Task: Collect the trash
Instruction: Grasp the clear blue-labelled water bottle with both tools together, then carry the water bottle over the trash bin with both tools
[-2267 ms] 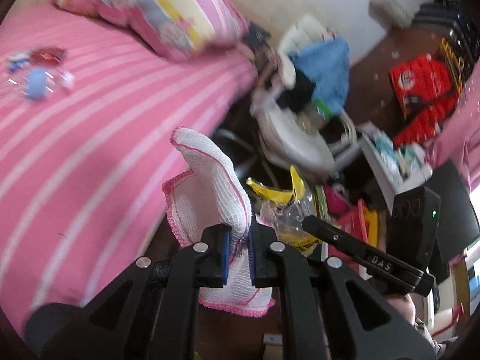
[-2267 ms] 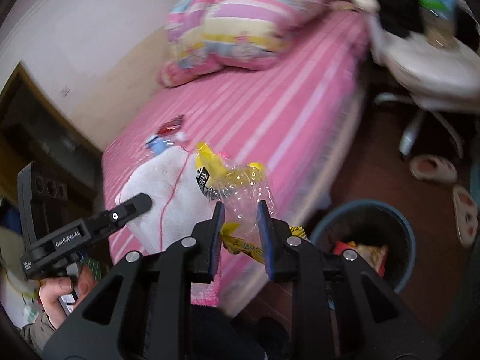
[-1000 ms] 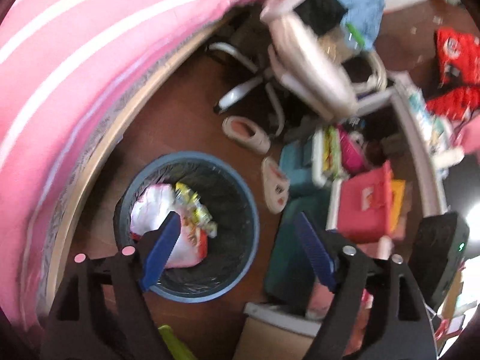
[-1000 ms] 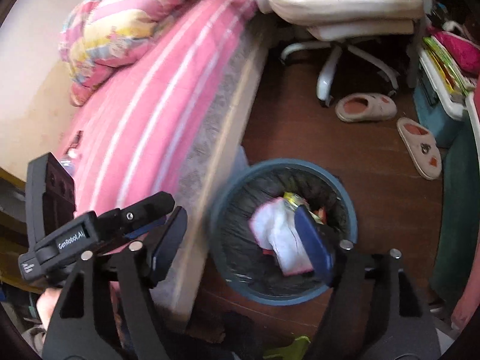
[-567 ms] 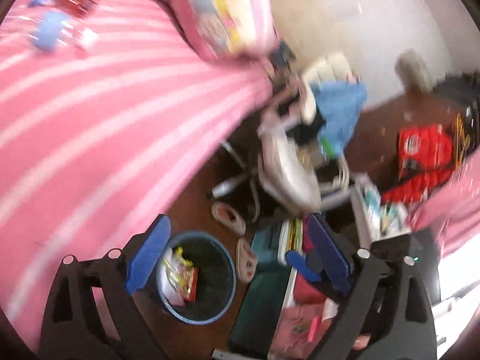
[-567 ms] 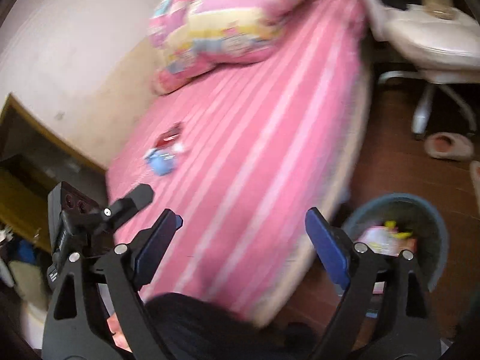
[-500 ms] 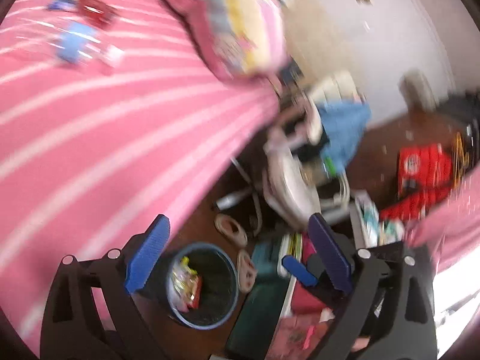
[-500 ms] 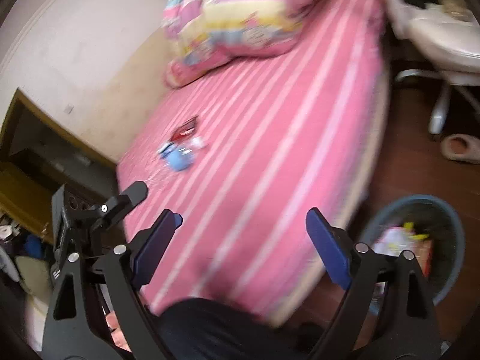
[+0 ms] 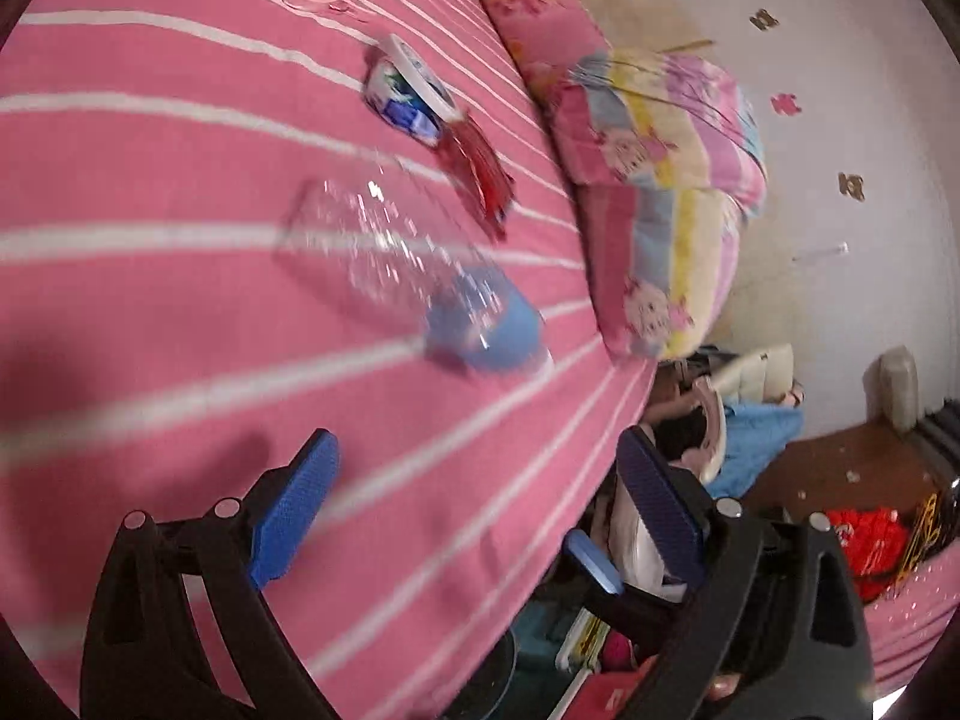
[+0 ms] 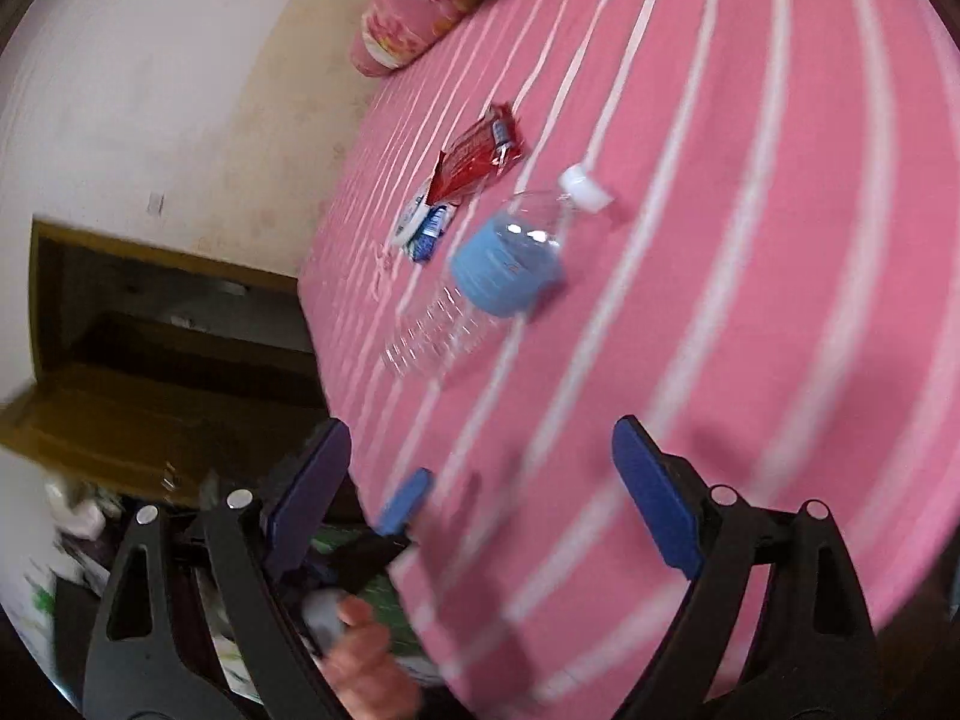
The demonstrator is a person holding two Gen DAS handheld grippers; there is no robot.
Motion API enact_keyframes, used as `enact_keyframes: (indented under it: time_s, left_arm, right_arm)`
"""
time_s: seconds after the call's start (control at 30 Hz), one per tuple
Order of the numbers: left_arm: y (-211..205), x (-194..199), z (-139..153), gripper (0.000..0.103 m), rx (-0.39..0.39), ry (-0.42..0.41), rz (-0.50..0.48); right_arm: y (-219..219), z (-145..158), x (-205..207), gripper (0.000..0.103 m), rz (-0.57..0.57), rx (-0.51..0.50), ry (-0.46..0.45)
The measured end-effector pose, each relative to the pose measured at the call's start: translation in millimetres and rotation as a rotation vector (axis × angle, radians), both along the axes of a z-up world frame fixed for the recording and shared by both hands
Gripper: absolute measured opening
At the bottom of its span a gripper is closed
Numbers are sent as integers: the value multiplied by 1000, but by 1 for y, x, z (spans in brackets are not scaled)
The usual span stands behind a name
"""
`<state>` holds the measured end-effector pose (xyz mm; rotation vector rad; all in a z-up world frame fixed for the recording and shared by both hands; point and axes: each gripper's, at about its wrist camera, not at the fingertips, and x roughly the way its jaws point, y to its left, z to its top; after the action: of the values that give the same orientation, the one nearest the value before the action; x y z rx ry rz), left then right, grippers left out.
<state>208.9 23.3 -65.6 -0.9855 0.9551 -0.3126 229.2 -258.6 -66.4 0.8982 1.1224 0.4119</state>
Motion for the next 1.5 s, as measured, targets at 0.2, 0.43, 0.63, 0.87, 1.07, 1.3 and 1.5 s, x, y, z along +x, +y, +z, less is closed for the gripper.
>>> enact_keyframes:
  time_s: [0.2,0.43,0.63,0.87,1.07,1.3,1.5]
  left_arm:
    - [14,59,-43,91,-76,79,16]
    - [22,106,-52,91,-89,80,26]
    - [26,105,-56,71,-83,80,50]
    - [24,78,-36,70,-101,14,62]
    - [-2,30,2,70,-117,-53,37]
    - [-42,-42,43,70,-137,-87,-11]
    - [-91,-92,72,70,-126,-114,-85]
  right_arm:
    - [15,-39,63,88,-96,103,143]
    - [22,-66,98,85,-143,88,206]
    - [16,-73,92,73,-171,108,144]
    - [6,-54,59,67,-180,168,108]
    - [-17,-10,2,67,-192,175,44]
    - [-53,37,-74,67,-226,166,-21]
    - [-92,64,-137,67,-290,170,-74]
